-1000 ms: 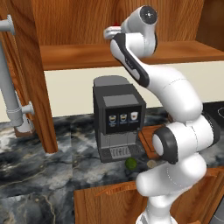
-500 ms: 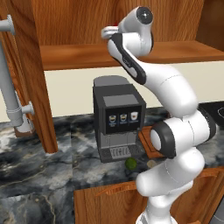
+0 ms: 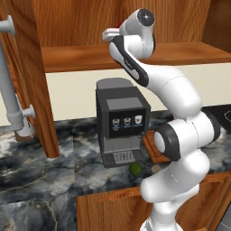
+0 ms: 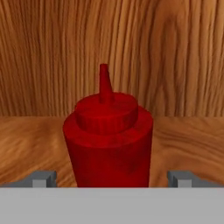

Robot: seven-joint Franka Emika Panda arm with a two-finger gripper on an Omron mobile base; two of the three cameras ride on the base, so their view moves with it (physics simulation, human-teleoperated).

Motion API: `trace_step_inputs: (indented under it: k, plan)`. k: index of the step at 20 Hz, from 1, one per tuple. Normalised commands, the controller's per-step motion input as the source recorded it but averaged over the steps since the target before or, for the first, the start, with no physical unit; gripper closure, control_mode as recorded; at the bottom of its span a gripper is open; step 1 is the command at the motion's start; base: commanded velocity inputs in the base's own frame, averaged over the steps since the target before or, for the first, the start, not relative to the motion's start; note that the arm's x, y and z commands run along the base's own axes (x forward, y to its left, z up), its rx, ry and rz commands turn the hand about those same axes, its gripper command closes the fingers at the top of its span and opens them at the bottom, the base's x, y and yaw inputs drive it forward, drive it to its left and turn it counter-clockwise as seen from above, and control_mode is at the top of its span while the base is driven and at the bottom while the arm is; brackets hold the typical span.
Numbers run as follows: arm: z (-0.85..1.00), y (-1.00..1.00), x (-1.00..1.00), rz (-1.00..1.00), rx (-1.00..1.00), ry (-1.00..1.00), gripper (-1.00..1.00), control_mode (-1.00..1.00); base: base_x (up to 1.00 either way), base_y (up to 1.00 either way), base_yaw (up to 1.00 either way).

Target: Open the cabinet. Place the bowl and condiment on the counter. Then place the lime and garlic on the cutting board.

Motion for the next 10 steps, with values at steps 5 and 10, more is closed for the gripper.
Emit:
trace_step_inputs:
  k: [5,10]
  plan:
    - [-0.09,0.00,0.11,0.00,0.03,0.00,-1.00,-1.00,0.00,0.00,0.00]
    - [-0.06,0.00,0.17,0.00,0.03,0.00,-1.00,-1.00,0.00,0.00,0.00]
